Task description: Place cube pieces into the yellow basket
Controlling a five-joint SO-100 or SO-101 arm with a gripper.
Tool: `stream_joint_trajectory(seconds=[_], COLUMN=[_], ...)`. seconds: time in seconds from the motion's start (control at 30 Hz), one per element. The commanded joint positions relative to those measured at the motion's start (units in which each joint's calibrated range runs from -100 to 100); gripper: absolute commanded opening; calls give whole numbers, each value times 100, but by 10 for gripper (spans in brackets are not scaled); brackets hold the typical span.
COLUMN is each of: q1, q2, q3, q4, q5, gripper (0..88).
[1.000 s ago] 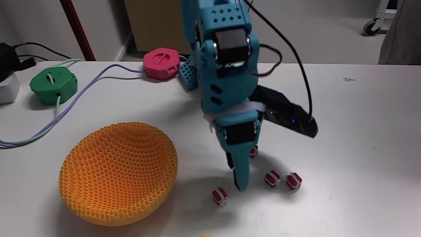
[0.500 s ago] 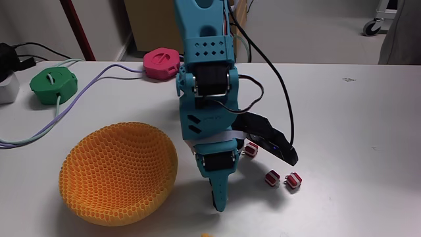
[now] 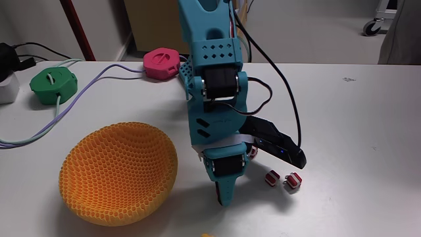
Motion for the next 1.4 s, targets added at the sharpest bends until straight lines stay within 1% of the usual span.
stream_joint_trajectory(seconds=[0.0, 0.1, 0.2, 0.27, 0.33, 0.43, 0.5, 0.57, 0.67, 0.77, 0.83, 0.9, 0.97, 1.0, 1.1, 1.2, 1.3, 1.37], q1=[201, 807, 1655, 2326, 3016, 3734, 3911, 3939, 3892, 3687, 3417, 3025, 2475, 2187, 1311, 602, 220, 146], q2=[-641, -1701, -2696, -3198, -3557, -3728, -3671, -3529, -3453, -3415, -3302, -3056, -2686, -2516, -1938, -1237, -480, -35], q3=[-276, -892, -1557, -1643, -1220, 138, 745, 850, 696, 99, -315, -902, -1595, -1807, -2038, -2009, -2289, -2616], q4=[506, 1262, 1879, 2018, 2018, 1506, 1236, 1228, 1262, 1445, 1558, 1792, 1983, 1975, 1584, 1167, 1089, 1106], q5=[-73, -73, 166, 386, 620, 904, 918, 786, 737, 625, 547, 400, 230, 176, -39, -313, -571, -728], gripper=[0, 0, 0, 0, 0, 3, 75, 172, 265, 336, 348, 345, 298, 293, 310, 296, 266, 254])
